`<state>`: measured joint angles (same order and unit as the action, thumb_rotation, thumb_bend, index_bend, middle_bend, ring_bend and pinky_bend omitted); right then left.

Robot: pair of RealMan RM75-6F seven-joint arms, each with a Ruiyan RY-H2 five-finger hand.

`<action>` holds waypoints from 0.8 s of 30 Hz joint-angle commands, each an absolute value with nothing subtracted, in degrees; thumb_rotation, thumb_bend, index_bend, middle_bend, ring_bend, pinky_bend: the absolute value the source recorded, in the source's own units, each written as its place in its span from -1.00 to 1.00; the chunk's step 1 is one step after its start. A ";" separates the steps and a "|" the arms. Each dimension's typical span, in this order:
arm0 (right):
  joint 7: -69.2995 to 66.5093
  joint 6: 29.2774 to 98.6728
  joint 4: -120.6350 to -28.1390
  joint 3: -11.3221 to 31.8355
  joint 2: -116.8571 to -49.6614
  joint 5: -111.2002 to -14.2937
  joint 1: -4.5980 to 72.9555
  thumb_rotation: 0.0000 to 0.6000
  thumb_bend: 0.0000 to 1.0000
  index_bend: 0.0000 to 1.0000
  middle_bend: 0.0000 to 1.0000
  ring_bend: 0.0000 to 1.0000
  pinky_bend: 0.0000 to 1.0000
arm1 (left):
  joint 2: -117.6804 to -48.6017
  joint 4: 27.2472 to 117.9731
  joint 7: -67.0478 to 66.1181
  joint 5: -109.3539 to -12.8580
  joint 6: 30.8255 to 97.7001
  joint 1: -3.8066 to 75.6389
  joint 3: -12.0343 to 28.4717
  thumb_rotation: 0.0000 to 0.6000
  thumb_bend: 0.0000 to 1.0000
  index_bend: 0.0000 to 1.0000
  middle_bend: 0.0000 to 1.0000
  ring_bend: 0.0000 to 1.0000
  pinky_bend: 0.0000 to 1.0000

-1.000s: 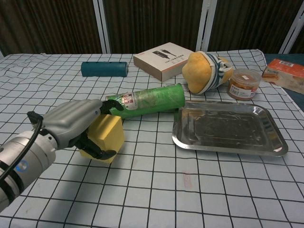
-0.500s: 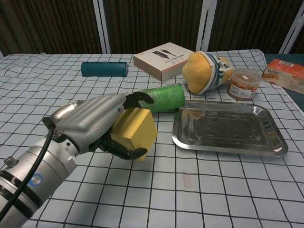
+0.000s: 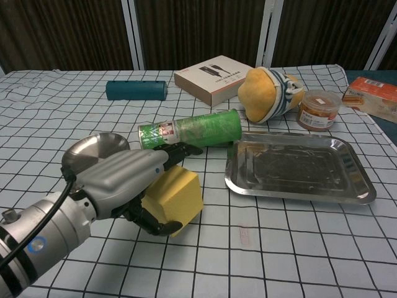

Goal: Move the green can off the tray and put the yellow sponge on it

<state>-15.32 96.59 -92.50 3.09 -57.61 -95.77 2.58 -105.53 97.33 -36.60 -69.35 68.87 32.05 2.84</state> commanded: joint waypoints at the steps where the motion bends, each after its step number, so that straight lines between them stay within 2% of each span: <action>1: -15.39 96.62 -92.49 3.14 -57.61 -95.75 2.56 1.00 -0.87 -1.00 -1.00 -1.00 -1.00 | -105.49 97.21 -36.88 -70.03 69.27 31.91 2.64 1.00 -0.31 -1.00 -1.00 -1.00 -0.42; 12: -15.47 96.51 -92.50 3.20 -57.57 -95.85 2.54 1.00 -0.87 -1.00 -1.00 -1.00 -1.00 | -102.27 99.24 -36.30 -72.75 68.99 31.95 2.51 1.00 -0.37 -1.00 -1.00 -1.00 -0.59; 24: -16.04 96.98 -92.51 2.99 -57.45 -96.49 2.26 1.00 -0.87 -1.00 -1.00 -1.00 -1.00 | -95.96 100.25 -36.87 -72.94 70.51 33.07 8.12 1.00 -0.43 -1.00 -1.00 -1.00 -0.65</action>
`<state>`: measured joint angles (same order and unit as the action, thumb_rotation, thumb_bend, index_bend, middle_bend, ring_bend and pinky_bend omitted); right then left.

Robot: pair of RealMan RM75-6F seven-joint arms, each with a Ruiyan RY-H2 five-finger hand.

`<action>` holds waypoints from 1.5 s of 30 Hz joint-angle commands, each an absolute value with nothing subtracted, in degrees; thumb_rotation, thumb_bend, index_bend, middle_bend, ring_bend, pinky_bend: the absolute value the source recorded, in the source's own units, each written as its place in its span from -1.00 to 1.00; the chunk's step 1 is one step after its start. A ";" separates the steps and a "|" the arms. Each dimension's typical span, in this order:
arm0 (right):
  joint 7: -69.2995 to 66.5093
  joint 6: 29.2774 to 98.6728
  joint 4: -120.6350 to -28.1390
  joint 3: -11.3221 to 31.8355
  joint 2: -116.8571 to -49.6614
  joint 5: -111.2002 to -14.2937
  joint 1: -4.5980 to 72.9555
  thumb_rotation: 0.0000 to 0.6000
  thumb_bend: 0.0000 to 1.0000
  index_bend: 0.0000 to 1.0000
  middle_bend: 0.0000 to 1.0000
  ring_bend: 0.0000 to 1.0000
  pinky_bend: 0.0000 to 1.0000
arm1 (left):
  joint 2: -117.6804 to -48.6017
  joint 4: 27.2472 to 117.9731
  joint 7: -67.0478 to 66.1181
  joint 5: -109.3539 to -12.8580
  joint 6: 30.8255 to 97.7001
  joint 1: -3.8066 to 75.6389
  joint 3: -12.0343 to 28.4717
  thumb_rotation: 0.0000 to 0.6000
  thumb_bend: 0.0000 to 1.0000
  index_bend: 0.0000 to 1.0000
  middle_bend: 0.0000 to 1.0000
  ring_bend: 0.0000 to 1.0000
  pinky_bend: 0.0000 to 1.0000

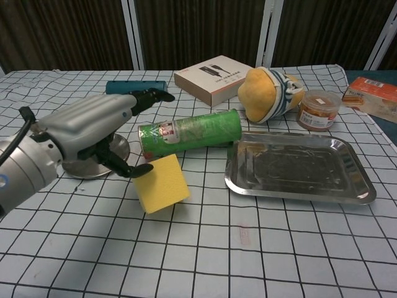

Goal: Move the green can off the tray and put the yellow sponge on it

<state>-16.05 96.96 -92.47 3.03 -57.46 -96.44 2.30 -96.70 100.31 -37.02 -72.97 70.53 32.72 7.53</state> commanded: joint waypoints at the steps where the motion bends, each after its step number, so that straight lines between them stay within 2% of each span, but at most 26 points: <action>1: -16.04 97.00 -92.55 3.00 -57.43 -96.47 2.25 1.00 -0.87 -1.00 -1.00 -1.00 -1.00 | -95.69 100.27 -36.82 -73.01 70.63 33.10 8.30 1.00 -0.43 -1.00 -1.00 -1.00 -0.65; 10: -16.02 97.07 -92.59 2.94 -57.39 -96.62 2.14 1.00 -0.87 -1.00 -1.00 -1.00 -1.00 | -96.40 98.51 -36.03 -74.33 71.52 34.21 9.94 1.00 -0.44 -1.00 -1.00 -1.00 -0.65; 26: -16.73 98.23 -91.89 2.05 -57.16 -98.67 1.58 1.00 -0.87 -1.00 -1.00 -1.00 -1.00 | -107.76 78.33 -32.35 -70.33 62.05 44.42 16.25 1.00 -0.46 -1.00 -1.00 -1.00 -0.66; 45: -17.09 96.70 -91.34 1.31 -56.71 -99.40 2.36 1.00 -0.87 -1.00 -1.00 -1.00 -1.00 | -114.15 62.00 -35.28 -63.45 55.11 51.63 18.12 1.00 -0.47 -1.00 -1.00 -1.00 -0.70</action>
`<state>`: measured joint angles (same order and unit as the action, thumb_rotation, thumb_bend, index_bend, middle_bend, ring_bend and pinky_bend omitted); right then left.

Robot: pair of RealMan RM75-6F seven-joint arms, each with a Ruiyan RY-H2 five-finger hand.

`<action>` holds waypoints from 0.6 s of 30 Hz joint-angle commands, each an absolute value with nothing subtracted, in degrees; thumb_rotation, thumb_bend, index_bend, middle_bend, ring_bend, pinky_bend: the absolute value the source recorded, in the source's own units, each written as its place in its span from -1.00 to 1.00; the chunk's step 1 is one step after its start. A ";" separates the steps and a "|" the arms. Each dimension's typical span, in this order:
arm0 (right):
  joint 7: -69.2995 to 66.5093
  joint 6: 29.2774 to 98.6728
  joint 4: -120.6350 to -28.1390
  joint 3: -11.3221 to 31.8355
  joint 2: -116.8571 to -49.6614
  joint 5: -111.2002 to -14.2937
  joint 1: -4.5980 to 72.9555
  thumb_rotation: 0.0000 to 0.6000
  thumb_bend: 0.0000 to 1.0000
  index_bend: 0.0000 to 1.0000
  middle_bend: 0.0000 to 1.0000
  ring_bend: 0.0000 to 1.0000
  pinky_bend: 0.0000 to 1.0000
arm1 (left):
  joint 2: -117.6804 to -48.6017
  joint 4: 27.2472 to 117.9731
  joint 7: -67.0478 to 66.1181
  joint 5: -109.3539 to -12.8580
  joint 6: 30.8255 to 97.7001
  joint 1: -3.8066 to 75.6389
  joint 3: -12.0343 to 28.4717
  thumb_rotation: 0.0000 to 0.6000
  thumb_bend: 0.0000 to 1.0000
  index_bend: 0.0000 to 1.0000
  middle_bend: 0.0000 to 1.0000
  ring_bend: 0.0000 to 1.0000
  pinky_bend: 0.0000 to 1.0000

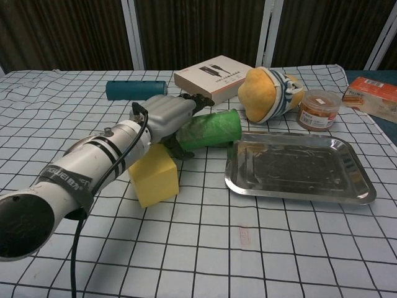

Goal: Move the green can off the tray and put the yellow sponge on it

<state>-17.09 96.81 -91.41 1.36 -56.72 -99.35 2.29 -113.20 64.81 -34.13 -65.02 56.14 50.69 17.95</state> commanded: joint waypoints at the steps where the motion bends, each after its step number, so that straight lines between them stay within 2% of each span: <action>1: -17.05 96.62 -91.33 1.27 -56.72 -99.41 2.39 1.00 -0.87 -1.00 -1.00 -1.00 -1.00 | -114.36 61.25 -35.47 -63.11 55.01 51.76 18.13 1.00 -0.47 -1.00 -1.00 -1.00 -0.70; 7: -17.01 96.17 -91.26 1.03 -56.67 -99.55 2.60 1.00 -0.87 -1.00 -1.00 -1.00 -1.00 | -115.95 56.24 -37.34 -61.48 55.06 52.33 17.72 1.00 -0.42 -1.00 -0.99 -1.00 -0.70; 10: -16.98 96.16 -91.21 0.94 -56.67 -99.66 2.63 1.00 -0.87 -1.00 -1.00 -1.00 -1.00 | -116.79 53.97 -37.93 -60.99 55.12 52.40 17.37 1.00 -0.41 -0.99 -0.88 -0.93 -0.69; 13: -16.91 95.95 -91.19 0.87 -56.65 -99.63 2.72 1.00 -0.87 -1.00 -1.00 -1.00 -1.00 | -117.69 52.06 -37.78 -60.89 55.72 52.41 17.34 1.00 -0.41 -0.89 -0.71 -0.74 -0.64; 16: -16.86 95.63 -91.22 0.74 -56.64 -99.65 2.85 1.00 -0.87 -1.00 -1.00 -1.00 -1.00 | -119.08 49.49 -36.93 -62.35 58.19 52.47 17.13 1.00 -0.40 -0.73 -0.50 -0.54 -0.46; 18: -16.73 95.42 -91.26 0.66 -56.63 -99.65 2.91 1.00 -0.87 -1.00 -1.00 -1.00 -1.00 | -119.93 47.58 -35.32 -64.42 59.99 52.62 16.52 1.00 -0.37 -0.60 -0.32 -0.36 -0.27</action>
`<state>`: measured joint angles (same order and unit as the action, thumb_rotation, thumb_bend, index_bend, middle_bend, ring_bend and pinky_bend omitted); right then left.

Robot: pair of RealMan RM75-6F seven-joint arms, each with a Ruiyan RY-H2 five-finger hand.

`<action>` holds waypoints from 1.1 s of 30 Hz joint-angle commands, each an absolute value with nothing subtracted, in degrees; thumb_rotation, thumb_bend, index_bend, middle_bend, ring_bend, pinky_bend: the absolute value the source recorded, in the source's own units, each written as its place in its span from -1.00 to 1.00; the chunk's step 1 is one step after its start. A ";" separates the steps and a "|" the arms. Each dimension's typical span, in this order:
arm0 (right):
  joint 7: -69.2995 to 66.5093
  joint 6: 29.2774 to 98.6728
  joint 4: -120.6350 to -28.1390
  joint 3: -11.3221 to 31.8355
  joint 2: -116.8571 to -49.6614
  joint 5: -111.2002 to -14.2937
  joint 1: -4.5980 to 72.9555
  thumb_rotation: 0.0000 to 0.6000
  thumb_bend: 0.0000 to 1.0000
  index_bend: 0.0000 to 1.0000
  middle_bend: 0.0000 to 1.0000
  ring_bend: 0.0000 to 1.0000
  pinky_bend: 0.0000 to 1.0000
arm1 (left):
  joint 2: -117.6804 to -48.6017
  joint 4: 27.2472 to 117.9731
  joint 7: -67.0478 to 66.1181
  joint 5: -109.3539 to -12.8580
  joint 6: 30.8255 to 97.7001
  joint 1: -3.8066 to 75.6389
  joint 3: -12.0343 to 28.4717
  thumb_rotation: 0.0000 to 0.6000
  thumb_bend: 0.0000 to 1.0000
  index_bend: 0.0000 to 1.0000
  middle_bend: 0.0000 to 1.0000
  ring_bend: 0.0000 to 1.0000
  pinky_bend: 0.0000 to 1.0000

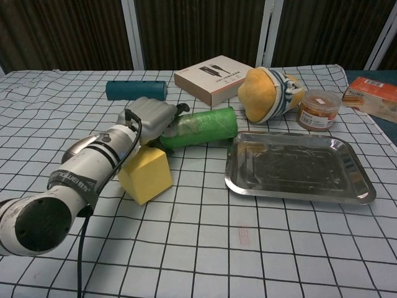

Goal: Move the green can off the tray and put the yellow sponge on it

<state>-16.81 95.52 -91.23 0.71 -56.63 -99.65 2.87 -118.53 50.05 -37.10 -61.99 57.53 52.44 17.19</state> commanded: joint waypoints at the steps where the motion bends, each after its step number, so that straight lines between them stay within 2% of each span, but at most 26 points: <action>1: -16.67 95.34 -91.27 0.64 -56.64 -99.64 2.95 1.00 -0.87 -1.00 -1.00 -1.00 -1.00 | -120.30 46.75 -34.47 -65.33 60.85 52.67 16.31 1.00 -0.35 -0.54 -0.24 -0.29 -0.19; 3: -16.61 95.21 -91.33 0.57 -56.67 -99.65 3.00 1.00 -0.87 -1.00 -1.00 -1.00 -1.00 | -121.20 44.97 -32.48 -67.20 62.92 52.80 16.07 1.00 -0.30 -0.39 -0.07 -0.13 -0.01; 8: -16.39 94.94 -91.33 0.45 -56.69 -99.64 3.09 1.00 -0.87 -1.00 -1.00 -1.00 -1.00 | -121.64 44.01 -29.47 -69.24 65.25 52.91 16.30 1.00 -0.27 -0.24 0.11 0.03 0.18; 12: -16.19 94.79 -91.38 0.42 -56.75 -99.60 3.16 1.00 -0.87 -1.00 -1.00 -1.00 -1.00 | -120.93 45.14 -28.63 -69.92 66.23 52.73 16.66 1.00 -0.27 -0.21 0.18 0.09 0.24; 19: -15.44 94.28 -91.49 0.29 -56.89 -99.45 3.30 1.00 -0.87 -1.00 -1.00 -1.00 -1.00 | -111.68 55.79 -29.05 -71.66 69.22 48.81 15.78 1.00 -0.27 -0.17 0.21 0.11 0.26; 26: -14.75 94.34 -91.53 0.30 -57.23 -99.41 3.29 1.00 -0.87 -1.00 -1.00 -1.00 -1.00 | -100.55 68.42 -31.89 -72.36 72.70 41.33 11.56 1.00 -0.27 -0.13 0.21 0.12 0.26; 33: -13.84 94.20 -91.58 0.28 -57.58 -99.37 3.32 1.00 -0.87 -1.00 -1.00 -1.00 -1.00 | -96.58 75.17 -33.39 -72.57 76.11 34.78 6.74 1.00 -0.27 -0.12 0.22 0.12 0.26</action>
<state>-13.84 94.20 -91.59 0.28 -57.57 -99.37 3.32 -97.60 73.66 -32.75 -72.33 74.83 36.48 8.26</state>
